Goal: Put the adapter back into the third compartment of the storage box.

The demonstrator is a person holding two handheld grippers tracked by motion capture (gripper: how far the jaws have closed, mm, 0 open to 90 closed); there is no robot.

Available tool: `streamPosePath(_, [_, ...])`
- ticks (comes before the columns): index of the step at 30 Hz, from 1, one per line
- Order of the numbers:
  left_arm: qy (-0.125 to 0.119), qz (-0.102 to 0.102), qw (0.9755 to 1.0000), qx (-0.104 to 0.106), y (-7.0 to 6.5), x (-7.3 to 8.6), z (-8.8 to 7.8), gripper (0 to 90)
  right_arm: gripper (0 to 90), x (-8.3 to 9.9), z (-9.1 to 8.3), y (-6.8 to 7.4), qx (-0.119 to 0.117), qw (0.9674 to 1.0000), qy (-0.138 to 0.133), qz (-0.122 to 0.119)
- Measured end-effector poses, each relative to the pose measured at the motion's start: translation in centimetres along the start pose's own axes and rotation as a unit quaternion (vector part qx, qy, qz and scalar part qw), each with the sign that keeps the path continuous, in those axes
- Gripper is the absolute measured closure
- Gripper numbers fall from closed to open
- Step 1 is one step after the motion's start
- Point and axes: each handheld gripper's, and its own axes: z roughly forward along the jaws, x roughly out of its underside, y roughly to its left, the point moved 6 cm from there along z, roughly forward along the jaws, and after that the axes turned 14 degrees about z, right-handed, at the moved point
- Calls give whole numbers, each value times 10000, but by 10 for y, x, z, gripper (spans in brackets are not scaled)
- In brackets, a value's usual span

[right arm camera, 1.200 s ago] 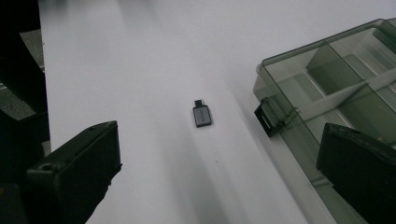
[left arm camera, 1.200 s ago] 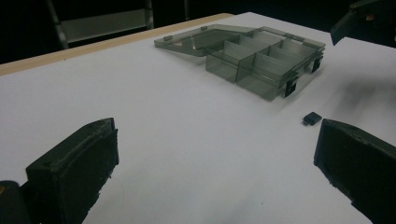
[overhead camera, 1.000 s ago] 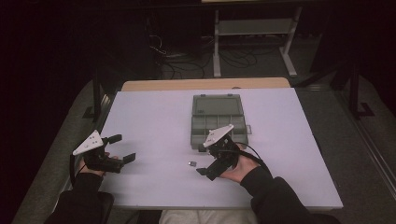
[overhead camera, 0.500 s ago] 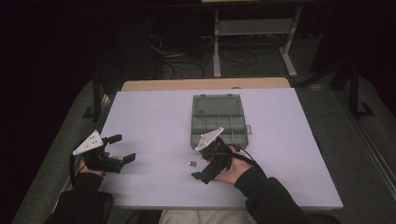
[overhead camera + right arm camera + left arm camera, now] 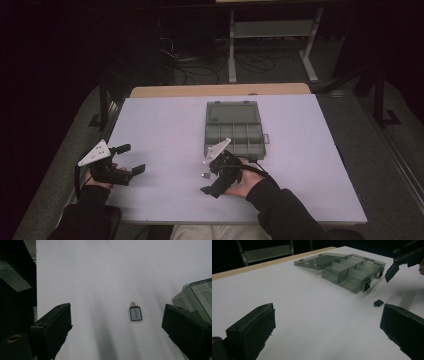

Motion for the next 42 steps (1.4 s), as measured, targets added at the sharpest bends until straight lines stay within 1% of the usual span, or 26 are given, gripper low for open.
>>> streamPosePath(3, [-5, 7, 10000, 0, 0, 0, 0, 0, 132, -2, 1, -2, -62, 10000, -39, 7])
streamPosePath(5, [-7, 7, 10000, 5, 0, 0, 0, 0, 152, -3, 4, -2, -76, 10000, -18, 10])
streamPosePath(13, [-14, 12, 10000, 13, 0, 0, 0, 0, 239, -4, 19, -7, -124, 9995, 269, 63])
streamPosePath(17, [-9, 12, 10000, 20, 0, 0, 0, 0, 277, -4, 24, -12, -12, 9993, 376, 70])
streamPosePath(18, [-10, 14, 10000, 20, 0, 0, 0, 0, 288, -3, 25, -12, 1, 9991, 417, 107])
streamPosePath(23, [-16, 8, 10000, 18, 0, 0, 0, 0, 360, -2, 27, -17, 29, 9986, 516, 74])
streamPosePath(24, [-16, 8, 10000, 18, 0, 0, 0, 0, 360, -2, 27, -17, 29, 9986, 516, 74])
streamPosePath(25, [-10, 12, 10000, 22, 0, 0, 0, 0, 401, -2, 27, -19, 51, 9986, 513, 73])
streamPosePath(28, [-13, 12, 10000, 25, -1, 0, 0, 0, 437, -2, 27, -20, 36, 9986, 521, 42])
streamPosePath(33, [-14, 14, 10000, 29, -1, 0, 0, 0, 520, -1, 30, -22, 78, 9984, 556, 61])
streamPosePath(35, [-14, 11, 10000, 29, -1, 0, 0, 0, 546, -1, 31, -23, 141, 9985, 534, 53])
streamPosePath(37, [-15, 12, 10000, 31, -1, 0, 0, 0, 573, -2, 31, -24, 151, 9986, 498, 59])
streamPosePath(42, [-16, 19, 10000, 41, -1, 0, 0, 0, 585, -3, 32, -26, 230, 9985, 496, 72])
